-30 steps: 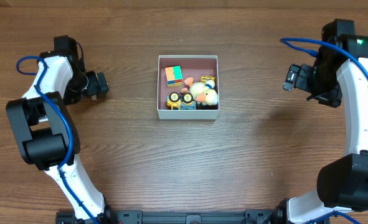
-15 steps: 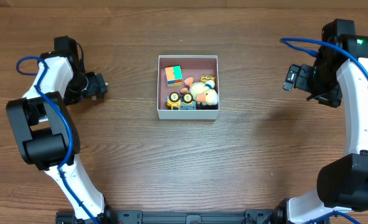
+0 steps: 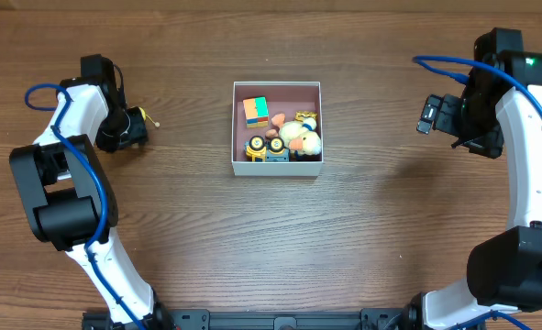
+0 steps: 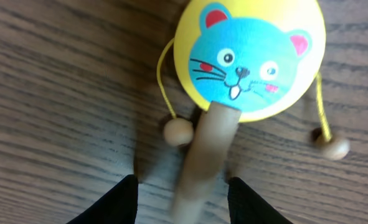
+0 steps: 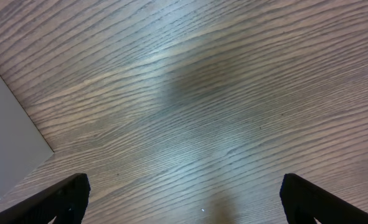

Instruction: Pack container

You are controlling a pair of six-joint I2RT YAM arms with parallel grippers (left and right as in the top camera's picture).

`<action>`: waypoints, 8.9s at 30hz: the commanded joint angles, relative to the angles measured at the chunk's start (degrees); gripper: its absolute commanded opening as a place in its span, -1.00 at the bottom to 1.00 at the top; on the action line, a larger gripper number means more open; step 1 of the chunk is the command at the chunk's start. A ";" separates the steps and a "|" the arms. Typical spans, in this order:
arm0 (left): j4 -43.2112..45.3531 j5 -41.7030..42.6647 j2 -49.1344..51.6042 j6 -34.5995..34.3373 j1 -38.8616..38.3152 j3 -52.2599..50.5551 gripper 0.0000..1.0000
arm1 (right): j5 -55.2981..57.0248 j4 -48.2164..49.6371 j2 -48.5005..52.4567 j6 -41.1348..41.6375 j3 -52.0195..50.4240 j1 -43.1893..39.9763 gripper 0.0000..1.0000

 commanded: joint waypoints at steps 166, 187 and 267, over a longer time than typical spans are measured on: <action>16.46 25.99 -112.08 8.81 -12.50 -49.59 1.00 | 0.13 0.20 -0.70 0.17 0.42 -0.26 1.00; 50.34 18.23 -120.83 9.46 -9.90 -83.41 1.00 | 0.13 0.20 -0.70 0.17 0.42 -0.26 1.00; 47.10 15.06 -120.80 9.46 -9.88 -85.99 1.00 | -9.33 79.73 -95.56 0.00 -82.62 1.64 1.00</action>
